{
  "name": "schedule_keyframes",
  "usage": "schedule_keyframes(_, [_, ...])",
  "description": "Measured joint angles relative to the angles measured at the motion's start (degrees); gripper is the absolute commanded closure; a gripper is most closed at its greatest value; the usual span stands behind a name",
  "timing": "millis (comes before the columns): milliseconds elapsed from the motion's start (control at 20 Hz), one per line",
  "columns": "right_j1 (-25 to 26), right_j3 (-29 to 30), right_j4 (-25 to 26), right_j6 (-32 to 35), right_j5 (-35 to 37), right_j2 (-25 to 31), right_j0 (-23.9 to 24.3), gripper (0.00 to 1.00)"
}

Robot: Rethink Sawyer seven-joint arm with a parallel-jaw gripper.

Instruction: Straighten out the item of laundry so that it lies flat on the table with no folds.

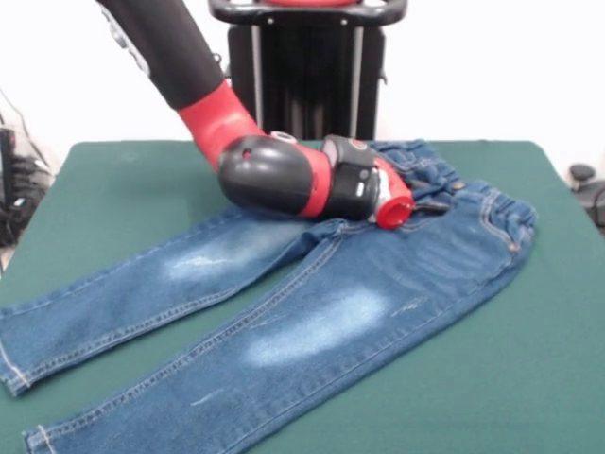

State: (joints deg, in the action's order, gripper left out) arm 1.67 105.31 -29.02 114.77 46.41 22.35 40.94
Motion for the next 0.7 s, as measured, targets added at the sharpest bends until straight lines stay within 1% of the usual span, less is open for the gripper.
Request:
schedule_keyframes(300, [1.82,0.00,0.00,0.00,-0.01,2.85,0.78,0.00])
schedule_keyframes(700, [3.86,0.01,-0.02,0.00,-0.05,5.06,1.27,0.00])
